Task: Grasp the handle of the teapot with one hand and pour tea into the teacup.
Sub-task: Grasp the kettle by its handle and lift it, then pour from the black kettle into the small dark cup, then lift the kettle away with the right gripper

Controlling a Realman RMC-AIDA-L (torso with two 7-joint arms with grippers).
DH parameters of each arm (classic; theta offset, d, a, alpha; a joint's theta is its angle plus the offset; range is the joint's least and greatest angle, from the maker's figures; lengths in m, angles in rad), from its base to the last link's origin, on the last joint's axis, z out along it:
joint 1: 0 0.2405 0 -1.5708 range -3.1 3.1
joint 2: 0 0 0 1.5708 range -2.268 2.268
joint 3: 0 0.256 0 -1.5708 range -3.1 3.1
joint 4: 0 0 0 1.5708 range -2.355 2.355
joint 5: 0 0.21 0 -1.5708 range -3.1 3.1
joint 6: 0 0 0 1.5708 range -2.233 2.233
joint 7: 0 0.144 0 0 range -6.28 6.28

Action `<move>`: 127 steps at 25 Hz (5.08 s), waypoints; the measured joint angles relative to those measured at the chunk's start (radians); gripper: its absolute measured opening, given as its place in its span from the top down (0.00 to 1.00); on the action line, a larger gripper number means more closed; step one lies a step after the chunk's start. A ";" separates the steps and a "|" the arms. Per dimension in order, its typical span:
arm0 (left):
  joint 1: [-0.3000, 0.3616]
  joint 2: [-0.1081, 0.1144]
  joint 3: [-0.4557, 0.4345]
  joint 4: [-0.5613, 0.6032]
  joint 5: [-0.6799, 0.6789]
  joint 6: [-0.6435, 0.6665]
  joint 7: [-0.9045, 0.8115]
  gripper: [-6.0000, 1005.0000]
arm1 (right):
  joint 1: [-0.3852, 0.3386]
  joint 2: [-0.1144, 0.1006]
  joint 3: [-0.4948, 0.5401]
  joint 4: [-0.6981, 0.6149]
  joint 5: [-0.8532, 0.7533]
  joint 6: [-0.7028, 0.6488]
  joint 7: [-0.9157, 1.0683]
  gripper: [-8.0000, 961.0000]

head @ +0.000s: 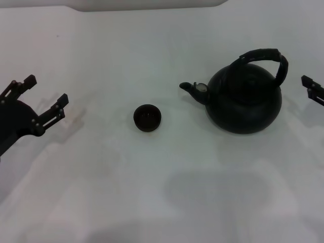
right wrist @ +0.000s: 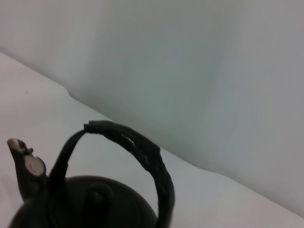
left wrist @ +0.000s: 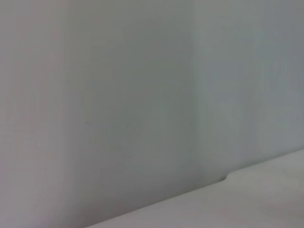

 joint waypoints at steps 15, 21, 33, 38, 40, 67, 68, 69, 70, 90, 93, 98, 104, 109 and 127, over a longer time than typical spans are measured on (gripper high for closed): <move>0.000 0.000 -0.001 0.013 -0.019 -0.009 0.001 0.14 | -0.055 0.001 -0.162 0.148 -0.076 -0.080 0.092 0.38; -0.002 0.000 -0.001 0.013 -0.019 -0.010 0.002 0.14 | -0.022 0.001 -0.194 0.107 -0.068 -0.138 0.095 0.38; 0.012 0.000 0.001 0.013 -0.018 -0.014 0.002 0.14 | 0.064 -0.002 -0.194 0.035 -0.065 -0.223 0.105 0.38; 0.013 0.000 0.000 0.013 -0.019 -0.014 0.002 0.14 | 0.064 -0.002 -0.194 0.026 -0.064 -0.241 0.103 0.39; 0.011 0.000 -0.001 0.013 -0.019 -0.014 0.002 0.14 | 0.064 -0.002 -0.194 0.021 -0.064 -0.246 0.101 0.39; 0.001 0.002 -0.001 0.013 -0.019 -0.004 0.002 0.14 | 0.077 0.000 -0.206 -0.001 -0.065 -0.242 0.051 0.69; 0.001 0.002 -0.001 0.013 -0.019 -0.004 0.002 0.14 | 0.077 0.000 -0.206 -0.001 -0.065 -0.242 0.050 0.70; 0.001 0.002 -0.001 0.013 -0.019 -0.003 0.002 0.14 | 0.077 0.001 -0.206 -0.001 -0.064 -0.242 0.049 0.70; 0.001 0.002 -0.001 0.013 -0.019 -0.003 0.002 0.14 | 0.078 0.002 -0.206 -0.001 -0.064 -0.243 0.049 0.71; 0.001 0.002 -0.001 0.013 -0.012 -0.002 0.002 0.14 | 0.075 0.005 -0.220 -0.012 -0.033 -0.277 -0.057 0.83; 0.001 0.003 0.002 0.015 -0.010 -0.001 0.002 0.14 | 0.076 0.005 -0.221 -0.023 0.049 -0.274 -0.127 0.83; 0.004 0.004 0.000 0.025 -0.010 -0.012 0.005 0.14 | 0.074 0.003 -0.223 -0.013 0.164 -0.270 -0.216 0.83; 0.015 0.004 0.001 0.041 -0.010 -0.036 0.060 0.14 | 0.088 0.005 -0.256 0.030 0.170 -0.301 -0.223 0.86; 0.015 0.003 -0.001 0.054 -0.015 -0.035 0.062 0.14 | 0.101 0.004 -0.308 0.067 0.172 -0.366 -0.223 0.87; 0.009 0.005 -0.002 0.097 -0.012 -0.025 0.098 0.14 | 0.096 -0.002 -0.495 0.187 0.166 -0.616 -0.214 0.87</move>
